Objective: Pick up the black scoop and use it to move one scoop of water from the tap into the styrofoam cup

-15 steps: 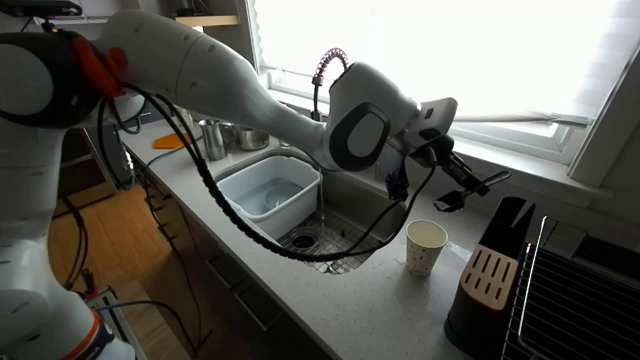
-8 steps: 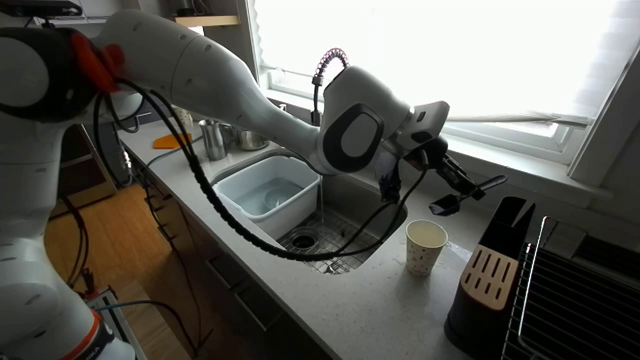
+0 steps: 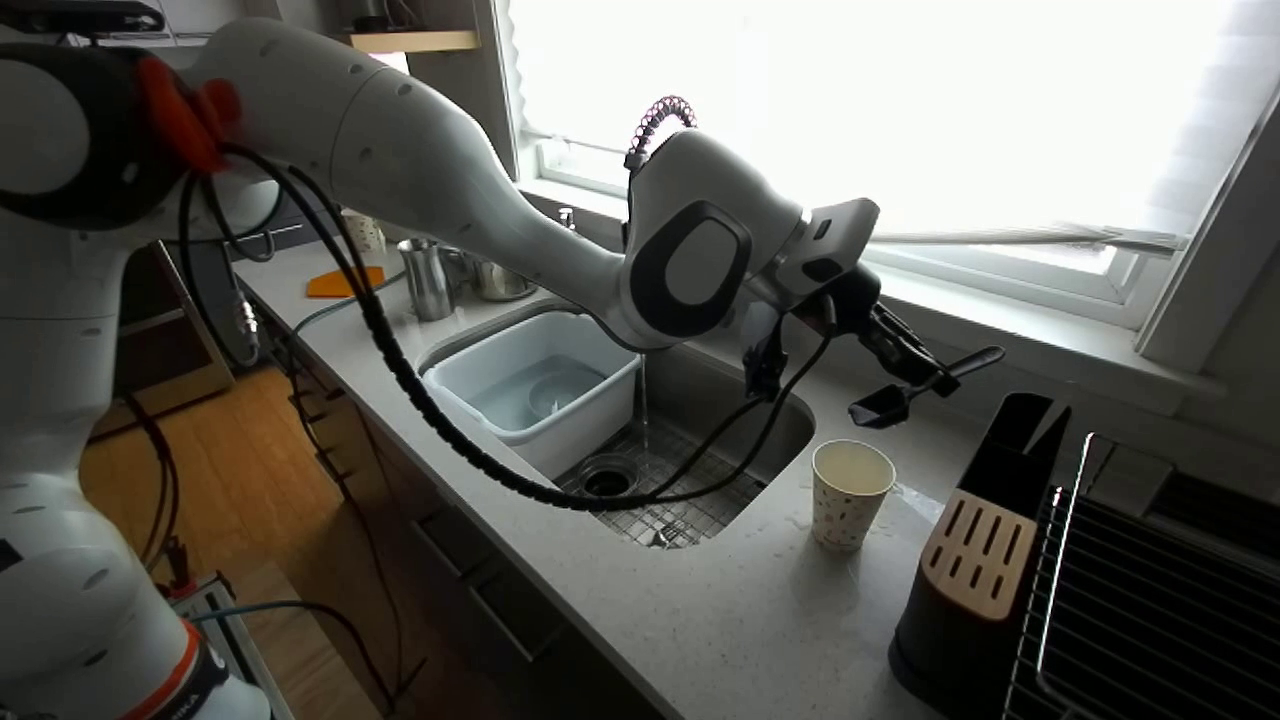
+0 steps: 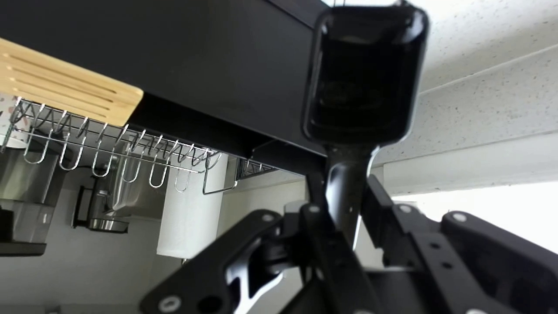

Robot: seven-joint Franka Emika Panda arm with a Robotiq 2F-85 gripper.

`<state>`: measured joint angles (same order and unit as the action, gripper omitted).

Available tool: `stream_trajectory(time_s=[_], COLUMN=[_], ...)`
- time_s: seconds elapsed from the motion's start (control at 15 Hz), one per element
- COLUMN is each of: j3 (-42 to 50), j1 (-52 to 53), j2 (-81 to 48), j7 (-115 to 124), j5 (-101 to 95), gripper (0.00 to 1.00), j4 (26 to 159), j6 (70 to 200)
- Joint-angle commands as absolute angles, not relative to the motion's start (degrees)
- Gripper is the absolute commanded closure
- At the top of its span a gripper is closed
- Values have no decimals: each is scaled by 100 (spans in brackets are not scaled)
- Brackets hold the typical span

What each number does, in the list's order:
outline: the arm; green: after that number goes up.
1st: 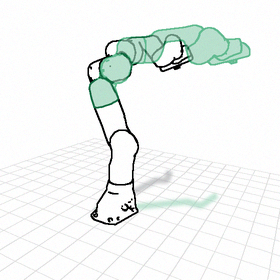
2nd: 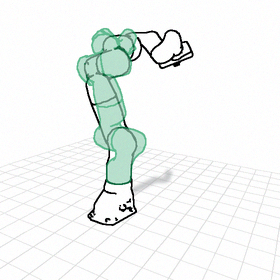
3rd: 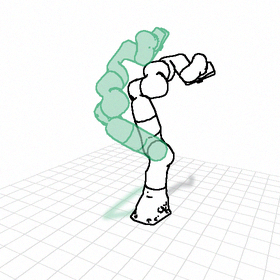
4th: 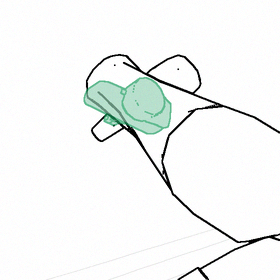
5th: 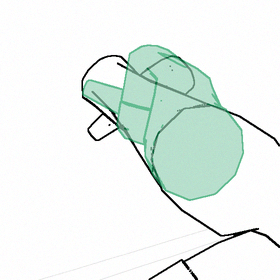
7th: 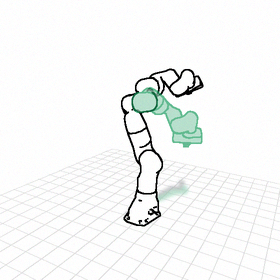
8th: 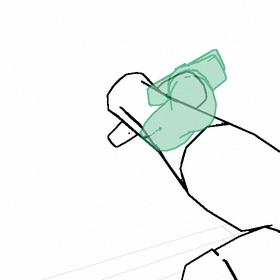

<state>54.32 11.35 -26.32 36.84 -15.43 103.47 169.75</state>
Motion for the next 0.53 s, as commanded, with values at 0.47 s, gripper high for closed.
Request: stream_trajectory(time_s=[0.47], j3=[6542], j1=[2073], j2=[-3037], j7=[4179], j5=[-1614], gripper=[94], j4=[10770], j6=[17582])
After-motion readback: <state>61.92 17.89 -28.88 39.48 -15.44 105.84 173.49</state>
